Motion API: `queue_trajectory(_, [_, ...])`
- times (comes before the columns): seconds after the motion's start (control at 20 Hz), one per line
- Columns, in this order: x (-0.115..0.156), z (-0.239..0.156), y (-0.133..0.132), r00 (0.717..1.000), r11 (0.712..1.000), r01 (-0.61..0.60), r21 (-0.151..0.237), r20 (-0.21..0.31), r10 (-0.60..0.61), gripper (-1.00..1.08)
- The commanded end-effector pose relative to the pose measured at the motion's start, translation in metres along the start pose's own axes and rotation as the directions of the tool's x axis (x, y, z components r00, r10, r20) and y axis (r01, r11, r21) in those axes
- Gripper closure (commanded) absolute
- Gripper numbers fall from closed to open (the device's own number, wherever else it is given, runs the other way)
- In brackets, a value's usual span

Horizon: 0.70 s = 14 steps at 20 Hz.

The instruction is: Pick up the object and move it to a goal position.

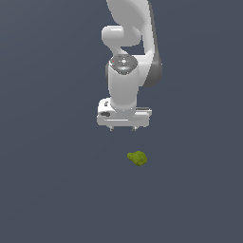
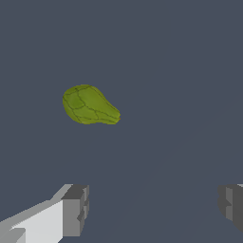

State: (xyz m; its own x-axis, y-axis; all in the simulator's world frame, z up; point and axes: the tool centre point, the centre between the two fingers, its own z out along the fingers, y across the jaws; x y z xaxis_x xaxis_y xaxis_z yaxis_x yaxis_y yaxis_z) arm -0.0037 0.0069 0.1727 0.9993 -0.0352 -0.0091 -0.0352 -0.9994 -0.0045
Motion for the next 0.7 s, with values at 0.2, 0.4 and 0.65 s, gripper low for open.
queue_trajectory(0.2, [-0.0013, 0.0024, -0.0024, 1.000, 1.000, 0.011, 0.002, 0.007, -0.011, -0.92])
queue_trajectory(0.4, [-0.0050, 0.0077, -0.0076, 0.999, 1.000, 0.030, 0.009, 0.024, -0.030, -0.92])
queue_trajectory(0.65, [-0.0072, 0.0088, -0.0088, 0.999, 1.000, 0.029, 0.012, 0.031, -0.029, -0.92])
